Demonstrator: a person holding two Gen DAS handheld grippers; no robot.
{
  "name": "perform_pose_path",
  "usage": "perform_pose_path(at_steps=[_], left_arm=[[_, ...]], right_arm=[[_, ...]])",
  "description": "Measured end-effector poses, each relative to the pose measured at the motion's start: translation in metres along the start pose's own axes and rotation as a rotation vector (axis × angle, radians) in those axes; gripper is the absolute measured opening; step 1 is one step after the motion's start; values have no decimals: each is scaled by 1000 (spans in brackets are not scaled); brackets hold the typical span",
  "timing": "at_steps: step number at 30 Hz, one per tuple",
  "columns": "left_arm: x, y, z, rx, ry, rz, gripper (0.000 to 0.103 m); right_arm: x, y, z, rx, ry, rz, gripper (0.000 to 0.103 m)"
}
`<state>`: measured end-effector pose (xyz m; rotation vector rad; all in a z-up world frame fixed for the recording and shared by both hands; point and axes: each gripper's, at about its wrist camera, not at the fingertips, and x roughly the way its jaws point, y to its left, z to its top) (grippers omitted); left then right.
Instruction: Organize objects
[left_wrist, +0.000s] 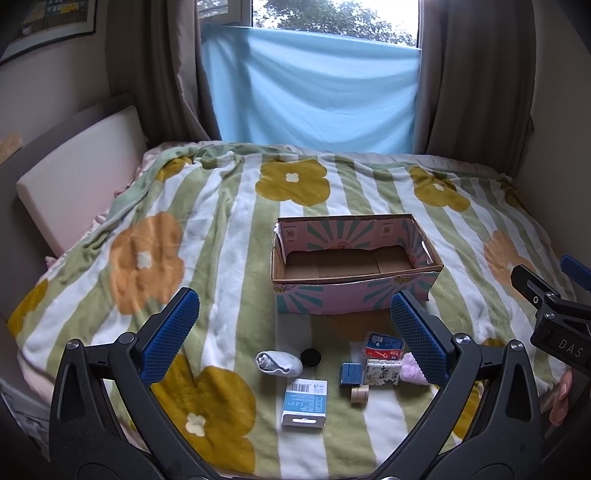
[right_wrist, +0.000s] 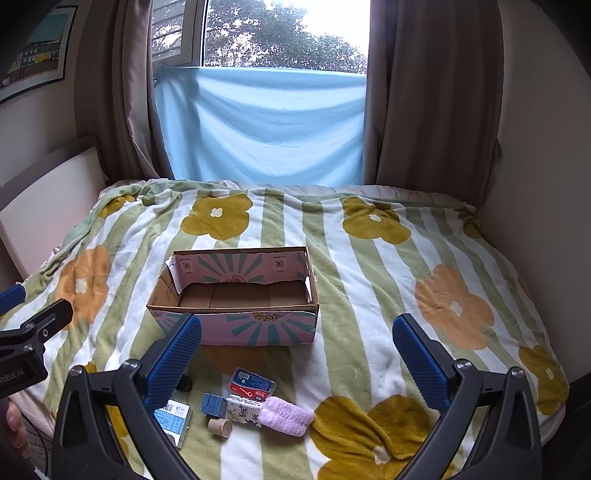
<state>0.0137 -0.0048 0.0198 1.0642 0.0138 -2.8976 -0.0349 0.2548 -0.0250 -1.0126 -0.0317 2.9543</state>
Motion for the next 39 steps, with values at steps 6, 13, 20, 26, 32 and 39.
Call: perform_pose_path(at_steps=[6, 13, 20, 26, 32, 39], left_arm=[[0, -1, -1, -2, 0, -1, 103], [0, -2, -2, -6, -1, 13, 103], [1, 2, -4, -28, 9, -10, 103], [3, 5, -5, -28, 24, -9, 103], [-1, 3, -3, -12, 13, 12, 103], [-3, 4, -2, -13, 10, 5, 103]], right_arm=[[0, -1, 0, 0, -1, 1, 102], [0, -2, -2, -4, -3, -1, 102], [0, -1, -1, -1, -3, -1, 102], [-1, -2, -2, 0, -3, -2, 102], [-2, -2, -2, 0, -3, -3, 102], [-2, -2, -1, 3, -5, -3, 102]])
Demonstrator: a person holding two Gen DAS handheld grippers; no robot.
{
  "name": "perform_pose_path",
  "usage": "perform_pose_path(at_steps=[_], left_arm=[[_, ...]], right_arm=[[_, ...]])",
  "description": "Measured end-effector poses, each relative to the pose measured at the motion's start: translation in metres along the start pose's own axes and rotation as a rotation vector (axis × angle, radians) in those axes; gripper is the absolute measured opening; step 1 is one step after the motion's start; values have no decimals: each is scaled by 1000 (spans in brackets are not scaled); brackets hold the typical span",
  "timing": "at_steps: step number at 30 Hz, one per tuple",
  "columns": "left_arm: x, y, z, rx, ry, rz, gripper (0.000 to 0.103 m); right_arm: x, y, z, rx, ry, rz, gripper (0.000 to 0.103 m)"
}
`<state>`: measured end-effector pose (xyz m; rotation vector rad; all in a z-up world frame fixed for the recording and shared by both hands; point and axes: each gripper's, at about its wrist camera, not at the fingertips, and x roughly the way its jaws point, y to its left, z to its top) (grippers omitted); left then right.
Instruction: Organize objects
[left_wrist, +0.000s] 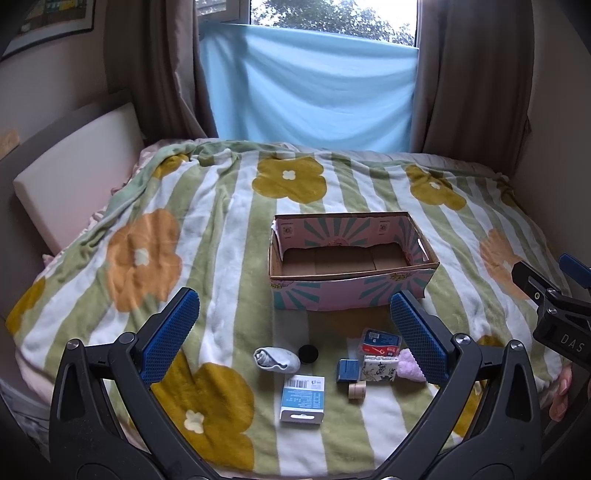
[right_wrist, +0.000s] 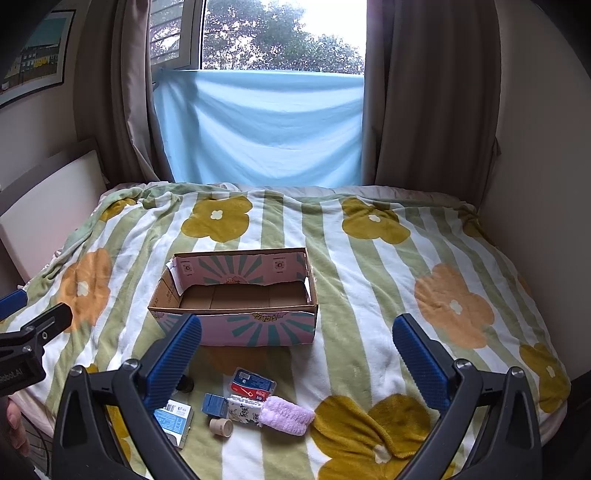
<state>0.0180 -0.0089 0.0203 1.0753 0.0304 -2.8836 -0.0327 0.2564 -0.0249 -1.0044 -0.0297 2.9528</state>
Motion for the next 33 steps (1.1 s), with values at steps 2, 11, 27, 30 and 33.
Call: perform_pose_path(at_steps=[2, 11, 27, 30, 33], left_arm=[[0, 0, 0, -2, -1, 0, 103], [-1, 0, 1, -10, -2, 20, 103], [-14, 5, 12, 7, -54, 7, 103], [-15, 6, 14, 19, -71, 18, 103], [-8, 11, 11, 31, -56, 29, 103]], right_arm=[[-1, 1, 1, 2, 0, 1, 102], [-2, 1, 1, 5, 0, 0, 102], [-4, -3, 5, 22, -3, 18, 102], [-3, -6, 5, 25, -6, 20, 102], [1, -9, 3, 33, 12, 36, 102]])
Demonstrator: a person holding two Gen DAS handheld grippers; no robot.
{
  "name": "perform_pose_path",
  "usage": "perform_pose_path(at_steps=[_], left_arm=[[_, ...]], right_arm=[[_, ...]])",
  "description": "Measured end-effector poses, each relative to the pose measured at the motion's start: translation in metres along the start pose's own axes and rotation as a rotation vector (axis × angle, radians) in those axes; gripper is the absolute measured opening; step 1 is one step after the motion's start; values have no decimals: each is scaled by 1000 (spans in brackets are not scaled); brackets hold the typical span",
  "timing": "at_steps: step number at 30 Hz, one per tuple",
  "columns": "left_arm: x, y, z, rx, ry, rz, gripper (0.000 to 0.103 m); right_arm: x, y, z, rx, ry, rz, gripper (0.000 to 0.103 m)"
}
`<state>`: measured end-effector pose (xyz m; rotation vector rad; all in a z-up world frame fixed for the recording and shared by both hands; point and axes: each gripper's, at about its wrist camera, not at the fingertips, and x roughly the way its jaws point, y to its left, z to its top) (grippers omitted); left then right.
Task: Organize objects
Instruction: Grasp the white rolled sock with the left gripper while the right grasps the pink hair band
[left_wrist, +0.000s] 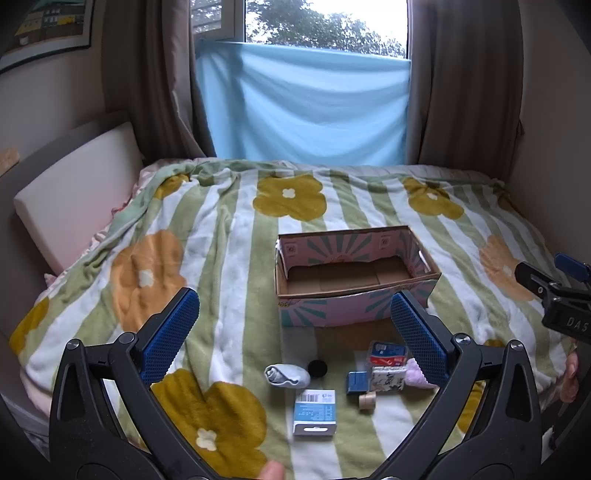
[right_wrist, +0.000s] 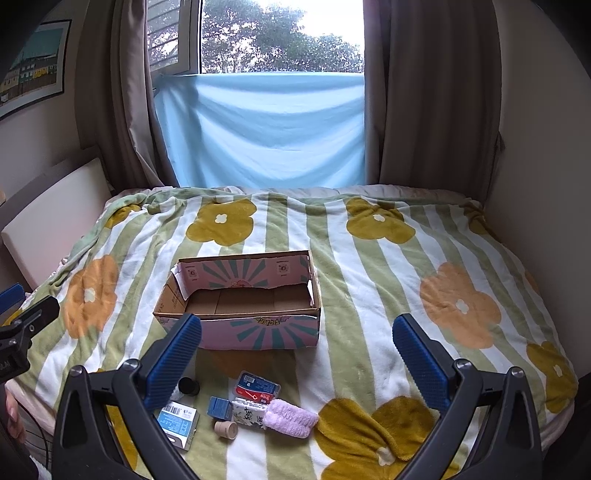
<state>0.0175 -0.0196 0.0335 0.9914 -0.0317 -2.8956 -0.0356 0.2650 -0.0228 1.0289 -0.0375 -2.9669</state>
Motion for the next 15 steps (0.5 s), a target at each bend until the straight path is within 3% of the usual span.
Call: perform_pose_path(at_steps=[2, 5, 15], left_arm=[[13, 4, -6, 3, 35, 15, 103], [38, 11, -22, -16, 109, -21, 103], [135, 26, -111, -46, 319, -47, 103]], right_arm=[[8, -5, -4, 10, 28, 20, 102], [25, -13, -14, 35, 78, 44, 102], [103, -18, -74, 3, 249, 68, 102]])
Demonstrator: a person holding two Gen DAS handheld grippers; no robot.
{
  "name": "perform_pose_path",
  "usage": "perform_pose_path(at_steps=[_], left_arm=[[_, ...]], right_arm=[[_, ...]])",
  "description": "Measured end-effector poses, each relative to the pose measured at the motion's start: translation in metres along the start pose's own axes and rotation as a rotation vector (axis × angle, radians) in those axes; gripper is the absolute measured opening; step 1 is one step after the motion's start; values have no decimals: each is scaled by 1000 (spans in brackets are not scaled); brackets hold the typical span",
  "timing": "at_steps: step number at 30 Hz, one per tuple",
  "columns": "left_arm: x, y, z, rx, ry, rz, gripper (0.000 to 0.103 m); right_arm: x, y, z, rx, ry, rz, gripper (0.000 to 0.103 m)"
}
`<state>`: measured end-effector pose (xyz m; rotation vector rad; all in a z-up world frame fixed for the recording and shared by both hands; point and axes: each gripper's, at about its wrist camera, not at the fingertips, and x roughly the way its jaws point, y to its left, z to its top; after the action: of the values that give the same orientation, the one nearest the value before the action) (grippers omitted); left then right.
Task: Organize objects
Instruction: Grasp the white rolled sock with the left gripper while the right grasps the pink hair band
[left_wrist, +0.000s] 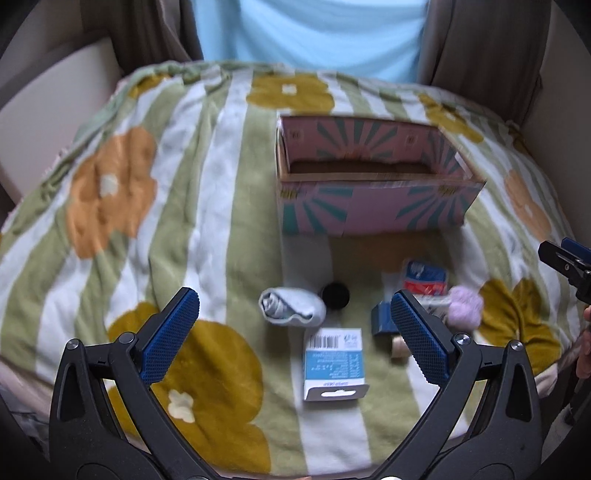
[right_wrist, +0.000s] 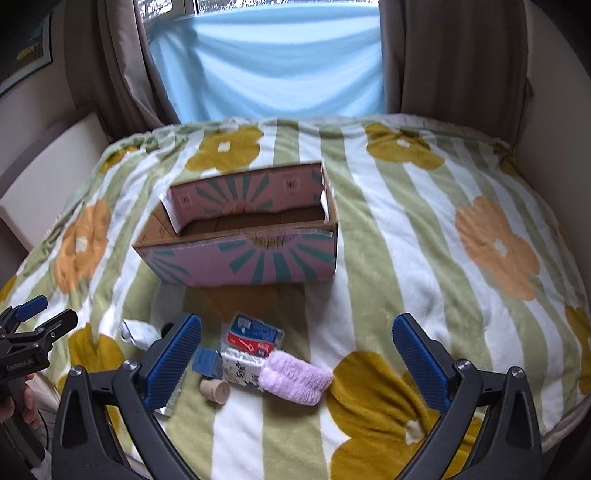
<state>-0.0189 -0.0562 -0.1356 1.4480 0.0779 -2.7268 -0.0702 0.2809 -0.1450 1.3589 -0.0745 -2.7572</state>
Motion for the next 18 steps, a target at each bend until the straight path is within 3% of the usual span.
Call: perform_pose_path(at_steps=[7, 18], left_arm=[[64, 18, -33, -38, 73, -15, 103], [105, 23, -43, -56, 79, -21, 103]], right_arm=[[54, -5, -35, -16, 99, -6, 102], [98, -13, -67, -2, 178, 30, 102]])
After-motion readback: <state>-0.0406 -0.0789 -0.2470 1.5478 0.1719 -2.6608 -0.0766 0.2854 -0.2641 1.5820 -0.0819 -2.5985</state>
